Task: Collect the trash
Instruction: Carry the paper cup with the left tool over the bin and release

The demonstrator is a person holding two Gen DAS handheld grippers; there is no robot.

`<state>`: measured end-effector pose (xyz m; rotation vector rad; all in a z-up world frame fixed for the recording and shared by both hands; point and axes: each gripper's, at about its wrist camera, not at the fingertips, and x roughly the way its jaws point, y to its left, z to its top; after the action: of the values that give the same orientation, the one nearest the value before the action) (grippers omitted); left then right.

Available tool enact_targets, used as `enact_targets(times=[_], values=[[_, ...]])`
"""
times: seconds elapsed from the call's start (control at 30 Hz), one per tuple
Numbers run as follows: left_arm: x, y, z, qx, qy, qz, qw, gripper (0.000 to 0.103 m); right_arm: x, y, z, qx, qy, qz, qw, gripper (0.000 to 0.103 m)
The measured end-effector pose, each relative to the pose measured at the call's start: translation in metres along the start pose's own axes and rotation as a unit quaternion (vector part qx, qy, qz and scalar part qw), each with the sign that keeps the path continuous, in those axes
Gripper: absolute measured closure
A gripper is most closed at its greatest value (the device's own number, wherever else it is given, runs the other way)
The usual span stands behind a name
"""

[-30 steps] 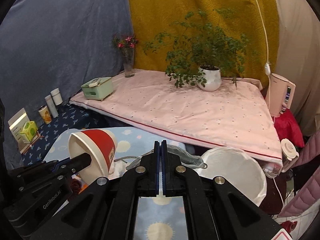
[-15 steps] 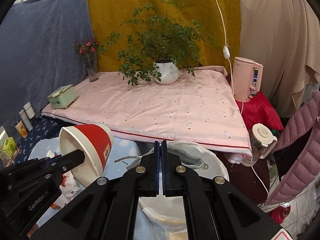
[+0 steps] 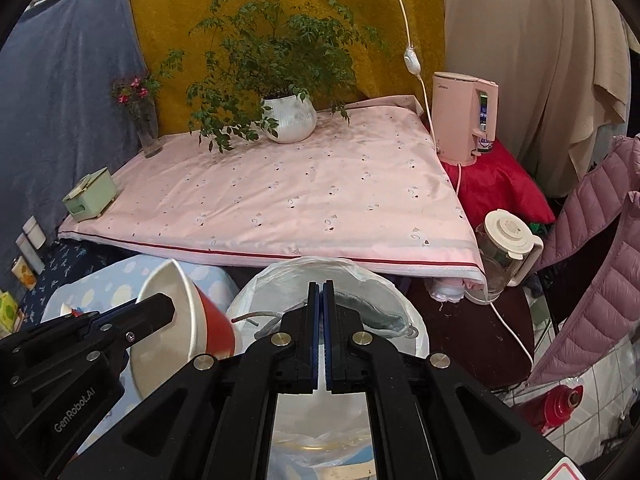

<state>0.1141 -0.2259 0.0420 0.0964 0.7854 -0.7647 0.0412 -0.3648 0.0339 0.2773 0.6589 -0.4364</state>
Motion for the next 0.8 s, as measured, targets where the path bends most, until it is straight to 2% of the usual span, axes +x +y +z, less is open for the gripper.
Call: enact_targets(times=[0.03,0.1,0.2,0.37,0.8], values=[[0.002,-0.001,0.000,0.000,0.000,0.003,1.0000,0.088,0.000,-0.001,0.000,0.001,-0.001,-0.002,1.000,0.096],[0.005,-0.001,0.000,-0.001,-0.003,0.011,0.9999,0.067,0.001,-0.002,0.000,0.004,-0.001,-0.005,1.000,0.089],[0.006,0.001,0.000,-0.004,-0.005,0.019,0.9998,0.066,0.000,-0.004,0.000,0.007,-0.006,-0.008,1.000,0.079],[0.006,0.008,0.000,-0.011,-0.003,0.030,0.9995,0.065,-0.005,0.002,0.000,-0.002,-0.012,-0.009,1.000,0.073],[-0.012,0.041,-0.012,-0.044,-0.006,0.057,0.9974,0.065,-0.012,0.029,-0.010,-0.023,-0.007,0.003,1.000,0.070]])
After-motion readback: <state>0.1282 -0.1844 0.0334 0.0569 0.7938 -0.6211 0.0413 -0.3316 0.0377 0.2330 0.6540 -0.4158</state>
